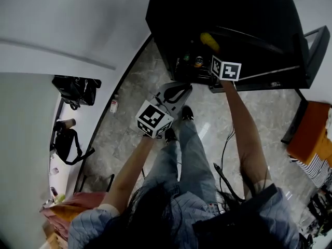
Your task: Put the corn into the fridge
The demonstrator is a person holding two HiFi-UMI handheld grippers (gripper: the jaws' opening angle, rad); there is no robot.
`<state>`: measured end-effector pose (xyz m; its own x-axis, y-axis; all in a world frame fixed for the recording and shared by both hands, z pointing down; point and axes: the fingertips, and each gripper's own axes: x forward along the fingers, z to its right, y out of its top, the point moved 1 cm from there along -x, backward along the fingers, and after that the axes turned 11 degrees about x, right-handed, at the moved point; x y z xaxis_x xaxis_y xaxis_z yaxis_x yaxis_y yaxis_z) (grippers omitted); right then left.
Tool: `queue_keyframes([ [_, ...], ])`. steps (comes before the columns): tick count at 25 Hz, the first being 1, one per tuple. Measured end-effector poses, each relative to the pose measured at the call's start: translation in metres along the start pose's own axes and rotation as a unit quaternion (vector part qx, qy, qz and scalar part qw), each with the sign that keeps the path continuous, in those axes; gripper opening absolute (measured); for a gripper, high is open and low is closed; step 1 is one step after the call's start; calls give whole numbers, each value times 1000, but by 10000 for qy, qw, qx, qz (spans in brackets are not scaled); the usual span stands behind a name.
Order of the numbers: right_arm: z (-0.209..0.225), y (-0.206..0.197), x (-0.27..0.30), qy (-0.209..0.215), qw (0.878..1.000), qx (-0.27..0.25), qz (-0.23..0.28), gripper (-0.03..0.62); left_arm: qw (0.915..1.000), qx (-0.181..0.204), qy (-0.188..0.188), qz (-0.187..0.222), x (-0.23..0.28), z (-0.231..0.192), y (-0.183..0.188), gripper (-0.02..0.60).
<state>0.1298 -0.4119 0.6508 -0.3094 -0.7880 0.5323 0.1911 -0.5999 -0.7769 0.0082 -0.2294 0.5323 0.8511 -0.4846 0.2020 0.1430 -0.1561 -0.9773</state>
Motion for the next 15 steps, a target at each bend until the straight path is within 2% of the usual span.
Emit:
queue_keyframes([
  [3, 2, 0, 2, 85, 9996, 278, 43, 245, 10000, -19, 19, -6, -1, -1, -1, 9],
  [10, 4, 0, 9, 247, 9994, 174, 142, 245, 9999, -120, 96, 4, -2, -8, -5, 9],
  [12, 6, -7, 12, 207, 9997, -74, -81, 245, 9999, -136, 105, -3, -3, -9, -6, 9],
  [15, 9, -20, 18, 53, 9953, -833, -485, 246, 9998, -156, 129, -3, -3, -11, -7, 9],
])
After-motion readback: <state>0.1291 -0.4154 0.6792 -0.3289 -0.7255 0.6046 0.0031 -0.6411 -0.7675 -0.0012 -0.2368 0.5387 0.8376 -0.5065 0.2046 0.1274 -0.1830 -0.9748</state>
